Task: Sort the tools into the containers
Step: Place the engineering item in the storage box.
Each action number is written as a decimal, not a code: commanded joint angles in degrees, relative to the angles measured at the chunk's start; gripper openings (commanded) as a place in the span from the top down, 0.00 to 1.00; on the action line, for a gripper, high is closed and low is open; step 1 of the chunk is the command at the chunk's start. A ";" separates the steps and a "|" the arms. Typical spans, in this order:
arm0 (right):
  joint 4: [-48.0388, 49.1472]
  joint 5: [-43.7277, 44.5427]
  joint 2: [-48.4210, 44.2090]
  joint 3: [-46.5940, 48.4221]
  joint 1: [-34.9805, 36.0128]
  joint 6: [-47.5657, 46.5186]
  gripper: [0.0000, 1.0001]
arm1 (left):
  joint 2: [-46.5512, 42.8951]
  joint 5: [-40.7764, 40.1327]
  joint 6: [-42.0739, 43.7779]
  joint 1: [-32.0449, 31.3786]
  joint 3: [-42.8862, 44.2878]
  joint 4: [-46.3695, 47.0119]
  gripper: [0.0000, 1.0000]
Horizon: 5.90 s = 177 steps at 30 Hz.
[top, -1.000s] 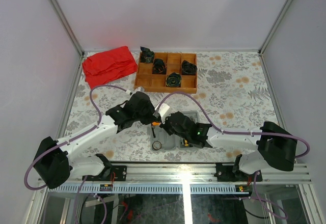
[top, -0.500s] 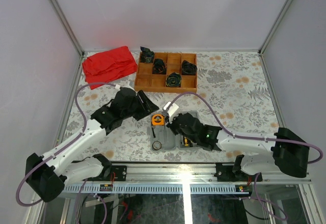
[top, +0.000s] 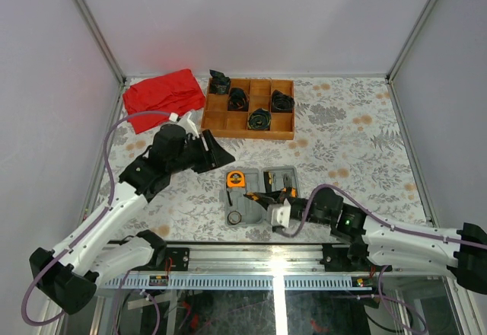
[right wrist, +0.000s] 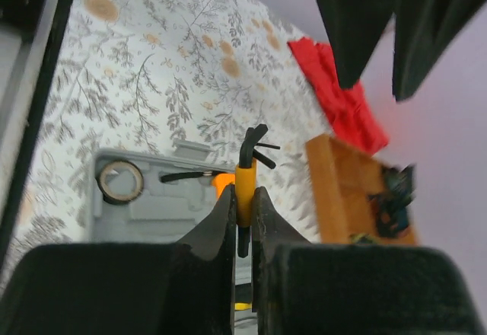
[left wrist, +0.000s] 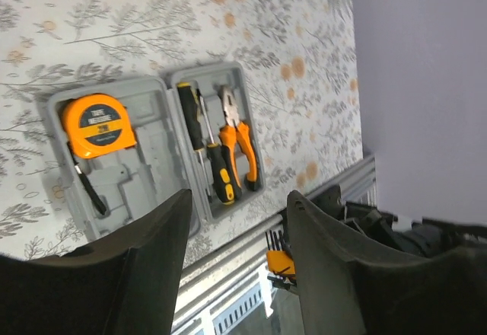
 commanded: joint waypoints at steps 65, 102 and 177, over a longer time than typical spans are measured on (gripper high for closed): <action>-8.67 1.32 -8.14 9.36 -0.05 -63.01 0.47 | -1.57 29.61 -9.63 0.15 -7.27 34.11 1.00; -41.42 44.91 2.25 20.24 -3.23 73.01 0.29 | -1.32 -18.30 -20.07 -19.50 -32.78 39.39 1.00; -58.63 47.40 10.58 24.31 -7.59 79.25 0.12 | 0.85 -34.33 -14.15 -23.17 -25.44 24.92 0.46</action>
